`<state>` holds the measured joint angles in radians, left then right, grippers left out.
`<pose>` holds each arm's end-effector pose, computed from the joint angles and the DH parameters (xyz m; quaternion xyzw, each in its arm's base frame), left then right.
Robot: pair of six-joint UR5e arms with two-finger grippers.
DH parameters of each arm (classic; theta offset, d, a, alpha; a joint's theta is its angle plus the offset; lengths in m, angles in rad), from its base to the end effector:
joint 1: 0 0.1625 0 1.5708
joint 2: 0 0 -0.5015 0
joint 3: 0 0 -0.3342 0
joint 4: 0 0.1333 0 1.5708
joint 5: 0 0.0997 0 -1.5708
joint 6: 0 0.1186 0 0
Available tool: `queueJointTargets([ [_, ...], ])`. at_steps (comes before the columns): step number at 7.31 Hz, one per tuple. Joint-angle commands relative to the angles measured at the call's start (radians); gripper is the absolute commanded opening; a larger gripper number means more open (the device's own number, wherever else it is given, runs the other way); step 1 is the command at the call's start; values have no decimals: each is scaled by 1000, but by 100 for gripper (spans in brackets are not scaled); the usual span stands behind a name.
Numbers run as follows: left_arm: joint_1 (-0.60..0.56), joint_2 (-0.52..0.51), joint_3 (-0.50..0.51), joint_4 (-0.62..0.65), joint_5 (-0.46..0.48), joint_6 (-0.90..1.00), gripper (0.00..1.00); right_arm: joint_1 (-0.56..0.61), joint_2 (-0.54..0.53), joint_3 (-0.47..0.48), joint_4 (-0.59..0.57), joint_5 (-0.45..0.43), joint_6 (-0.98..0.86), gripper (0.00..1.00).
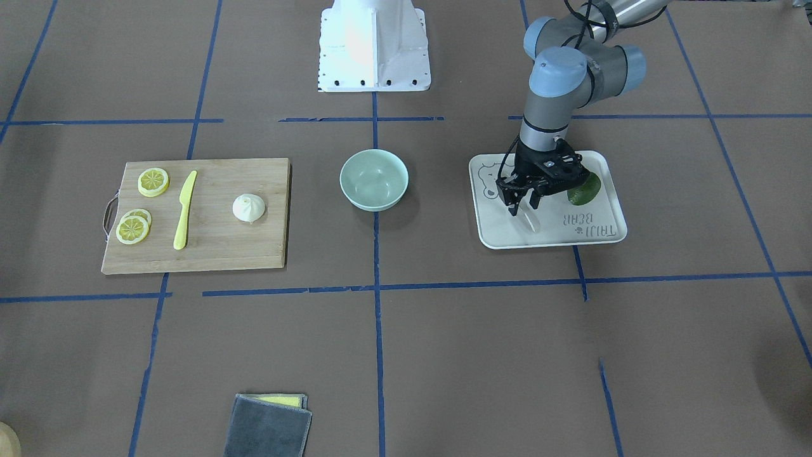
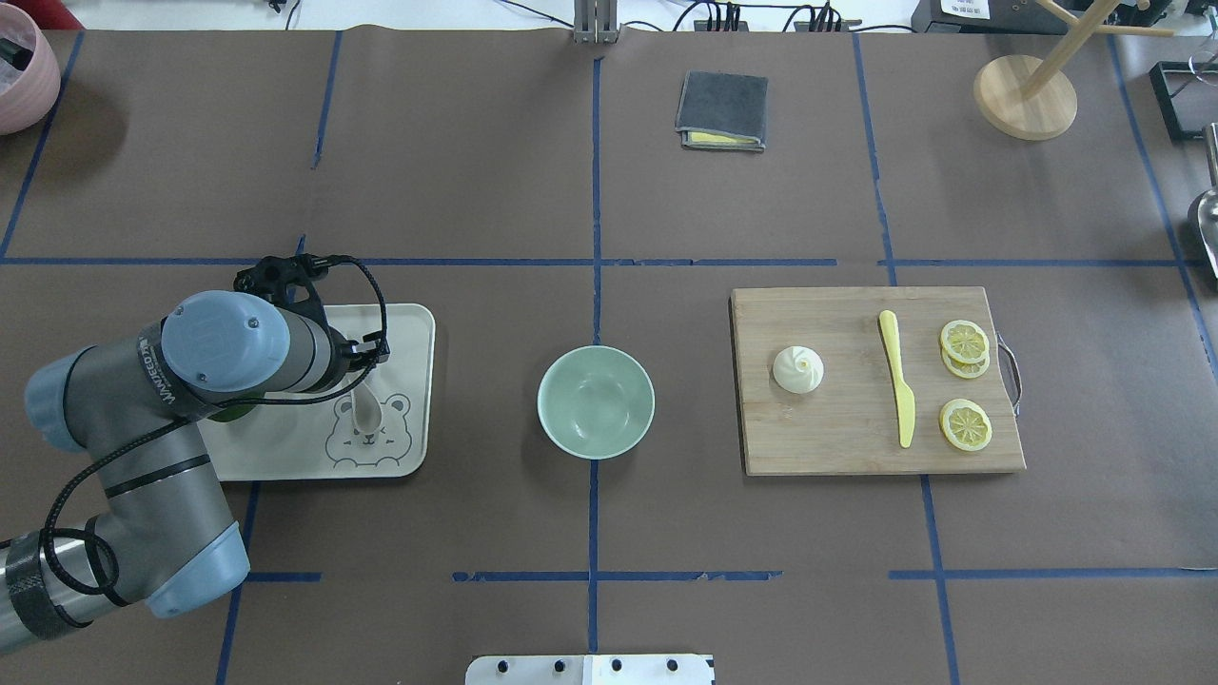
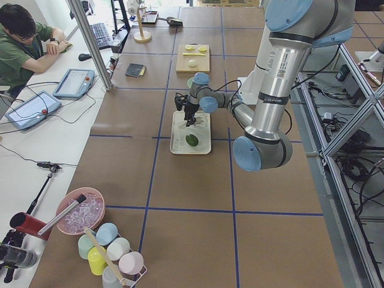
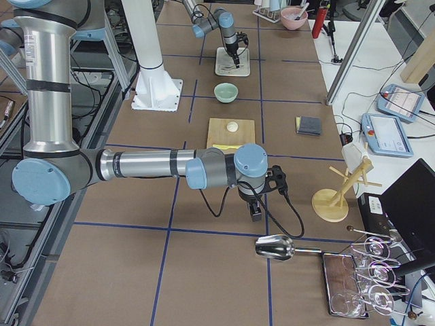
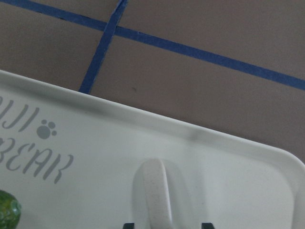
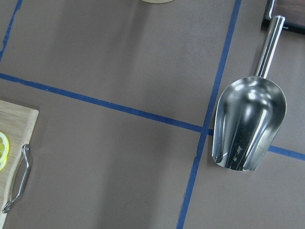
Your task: Put spoon and bun in bowl
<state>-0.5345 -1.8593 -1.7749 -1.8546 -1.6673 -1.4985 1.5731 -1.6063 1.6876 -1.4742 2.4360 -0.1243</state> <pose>0.4465 -0.4059 0.4996 0.0704 0.3742 -0.1940 0.9041 0.0440 -0.4269 0.6946 0.1069 -0.4116 -0.0923 0.9003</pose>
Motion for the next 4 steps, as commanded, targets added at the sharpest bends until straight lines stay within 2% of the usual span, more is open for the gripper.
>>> queueJointTargets([
  [1,2,0,3,0,12,-2,33,-1,0,1,0,0,0,100],
  [2,1,2,3,0,24,-2,0,1,0,1,0,0,0,100],
  [4,1,2,-8,0,24,0,0,-1,2,1,0,0,0,100],
])
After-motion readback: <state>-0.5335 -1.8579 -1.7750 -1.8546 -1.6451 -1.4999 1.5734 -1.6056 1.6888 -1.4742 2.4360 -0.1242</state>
